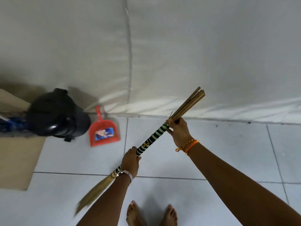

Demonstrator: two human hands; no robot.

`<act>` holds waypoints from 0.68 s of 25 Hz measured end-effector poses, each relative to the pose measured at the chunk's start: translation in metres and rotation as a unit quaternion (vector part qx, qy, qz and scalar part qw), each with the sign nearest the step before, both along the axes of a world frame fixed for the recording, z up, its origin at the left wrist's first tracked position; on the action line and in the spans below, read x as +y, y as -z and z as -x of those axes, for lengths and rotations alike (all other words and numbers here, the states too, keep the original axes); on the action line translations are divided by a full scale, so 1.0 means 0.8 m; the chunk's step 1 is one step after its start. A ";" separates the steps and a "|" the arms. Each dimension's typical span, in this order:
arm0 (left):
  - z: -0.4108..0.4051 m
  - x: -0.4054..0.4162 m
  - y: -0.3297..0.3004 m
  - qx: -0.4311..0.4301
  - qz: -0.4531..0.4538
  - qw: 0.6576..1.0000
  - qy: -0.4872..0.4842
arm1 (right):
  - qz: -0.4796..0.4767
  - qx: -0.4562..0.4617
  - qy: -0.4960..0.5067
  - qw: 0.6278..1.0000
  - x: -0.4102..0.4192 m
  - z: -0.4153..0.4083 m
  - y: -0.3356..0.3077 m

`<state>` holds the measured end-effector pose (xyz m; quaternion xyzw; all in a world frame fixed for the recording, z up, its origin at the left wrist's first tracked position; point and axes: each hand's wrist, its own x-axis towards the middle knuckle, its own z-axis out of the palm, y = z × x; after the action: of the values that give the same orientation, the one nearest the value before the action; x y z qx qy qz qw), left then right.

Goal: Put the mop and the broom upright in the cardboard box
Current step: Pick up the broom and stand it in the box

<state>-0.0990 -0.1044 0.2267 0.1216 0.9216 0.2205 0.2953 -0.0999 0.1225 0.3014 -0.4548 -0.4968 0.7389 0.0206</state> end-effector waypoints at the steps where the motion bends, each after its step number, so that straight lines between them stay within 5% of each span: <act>1: 0.004 -0.010 -0.053 -0.002 -0.012 1.000 -0.017 | -0.017 0.017 -0.028 0.999 -0.013 0.005 -0.053; 8: 0.016 -0.160 -0.306 0.062 -0.099 0.983 -0.140 | -0.087 0.169 -0.174 0.966 -0.195 0.054 -0.363; 17: 0.082 -0.493 -0.402 0.142 -0.056 0.958 -0.242 | -0.247 0.240 -0.358 0.868 -0.558 0.133 -0.484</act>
<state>-0.1644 -0.4987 0.5484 -0.0587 0.9421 0.3171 0.0922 -0.2061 -0.3239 0.6888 -0.0345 -0.7713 0.6353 -0.0147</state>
